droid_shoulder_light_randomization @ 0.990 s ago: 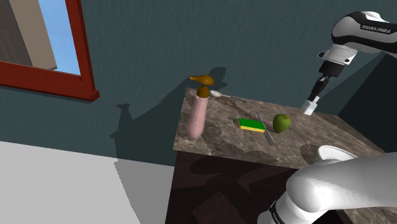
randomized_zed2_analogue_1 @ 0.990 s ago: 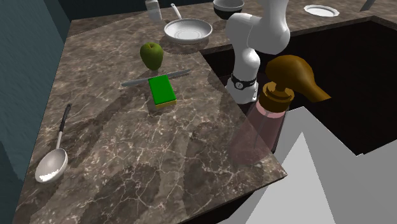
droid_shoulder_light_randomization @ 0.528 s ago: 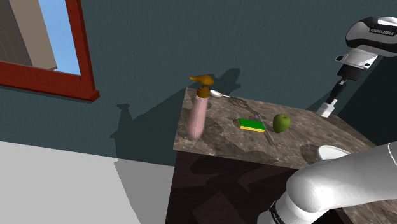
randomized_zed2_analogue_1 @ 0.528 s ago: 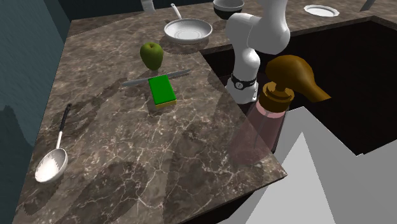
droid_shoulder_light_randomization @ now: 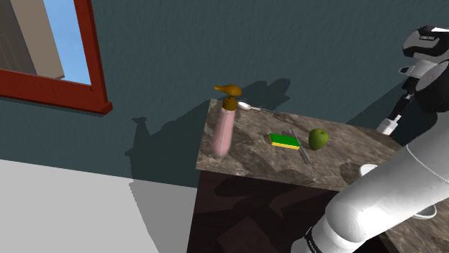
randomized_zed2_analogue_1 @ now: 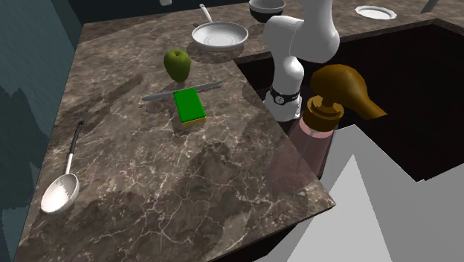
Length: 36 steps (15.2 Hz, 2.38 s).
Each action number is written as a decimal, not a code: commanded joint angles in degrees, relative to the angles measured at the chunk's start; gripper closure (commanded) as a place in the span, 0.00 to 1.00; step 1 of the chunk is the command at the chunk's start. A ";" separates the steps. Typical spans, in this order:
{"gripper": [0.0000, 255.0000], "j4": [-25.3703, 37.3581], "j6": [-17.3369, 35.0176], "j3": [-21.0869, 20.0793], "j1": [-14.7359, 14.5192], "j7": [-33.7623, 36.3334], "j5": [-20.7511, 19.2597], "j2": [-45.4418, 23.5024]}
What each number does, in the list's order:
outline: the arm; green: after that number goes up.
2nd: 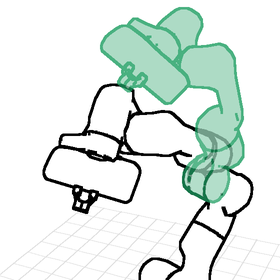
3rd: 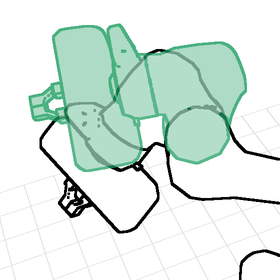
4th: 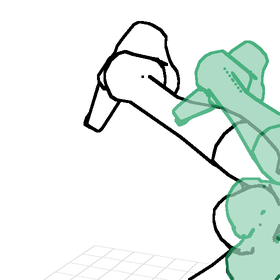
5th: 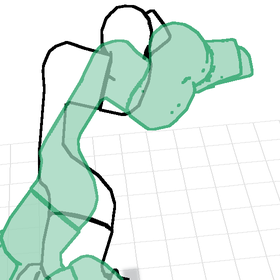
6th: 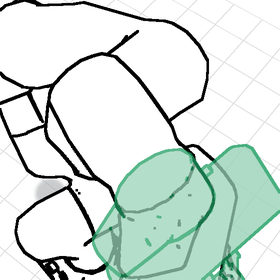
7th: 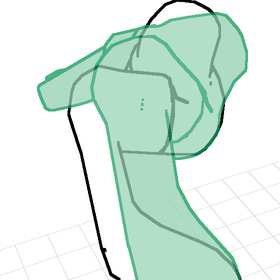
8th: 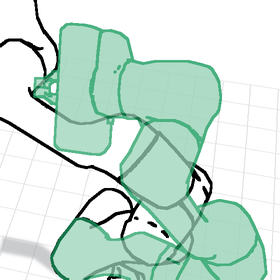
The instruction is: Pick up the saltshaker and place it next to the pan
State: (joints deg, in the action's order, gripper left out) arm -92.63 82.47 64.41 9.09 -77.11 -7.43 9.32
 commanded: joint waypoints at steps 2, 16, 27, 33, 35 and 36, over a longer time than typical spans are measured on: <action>1.00 6.29 -0.62 11.18 2.48 -13.98 12.59 -15.19; 1.00 8.15 3.11 6.54 19.56 -26.00 24.90 -29.70; 1.00 -1.41 11.87 6.94 16.51 -26.16 24.75 -29.22; 1.00 -5.62 16.21 6.43 16.14 -26.72 25.57 -29.88; 1.00 -6.89 17.60 6.15 16.18 -26.99 25.96 -30.22; 1.00 -7.11 17.85 6.09 16.20 -27.04 26.04 -30.29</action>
State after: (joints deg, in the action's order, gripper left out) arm -99.36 99.81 70.68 25.17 -104.03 18.38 -20.75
